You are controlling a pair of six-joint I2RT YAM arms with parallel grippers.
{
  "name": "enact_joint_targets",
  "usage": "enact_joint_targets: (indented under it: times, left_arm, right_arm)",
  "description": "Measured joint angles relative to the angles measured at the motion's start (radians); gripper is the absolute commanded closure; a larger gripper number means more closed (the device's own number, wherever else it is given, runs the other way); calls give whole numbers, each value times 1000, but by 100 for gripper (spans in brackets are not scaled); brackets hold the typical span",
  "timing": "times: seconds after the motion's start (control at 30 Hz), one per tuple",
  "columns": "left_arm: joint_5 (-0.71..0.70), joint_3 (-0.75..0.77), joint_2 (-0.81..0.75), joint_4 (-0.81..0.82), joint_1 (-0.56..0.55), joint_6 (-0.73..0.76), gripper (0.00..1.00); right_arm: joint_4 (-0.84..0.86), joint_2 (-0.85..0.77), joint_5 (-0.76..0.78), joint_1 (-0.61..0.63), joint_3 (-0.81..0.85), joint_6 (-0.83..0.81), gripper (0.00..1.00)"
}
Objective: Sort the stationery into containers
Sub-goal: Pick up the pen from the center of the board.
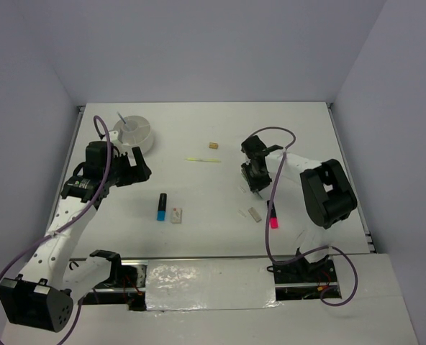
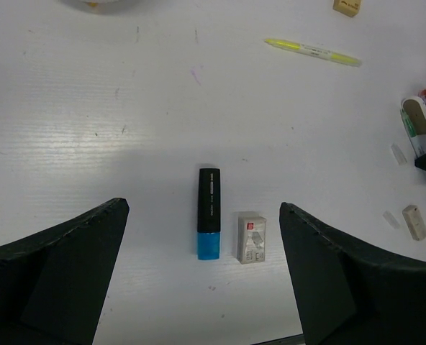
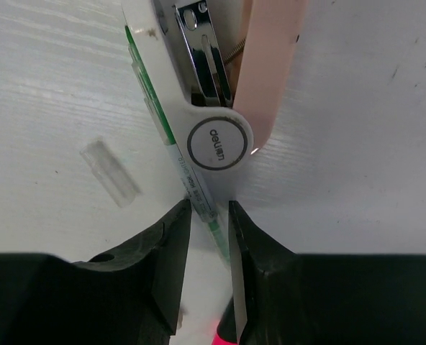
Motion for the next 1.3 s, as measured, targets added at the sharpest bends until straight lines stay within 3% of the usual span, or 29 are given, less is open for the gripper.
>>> enact_joint_targets:
  times: [0.37,0.63,0.7,1.07,1.17,1.3]
  left_arm:
    - [0,0,0,0,-5,17,1]
    - [0,0,0,0,-11,16,1]
    - [-1,0,0,0,-13,16,1]
    - [0,0,49,1,-22,-20,1]
    - [-34,5,78,-2,-73,-71,1]
    - [-163,77,190,-10,-266,-200,1]
  right_arm:
    - [13,6,6,17,7,0,83]
    - [13,3,23,36,7,0,90]
    - [10,-6,27,47,7,0,99]
    - [-69,-286,57,64,117,23,100]
    - [-102,-372,81,64,149,44,100]
    - [-164,-433,148,64,158,85,100]
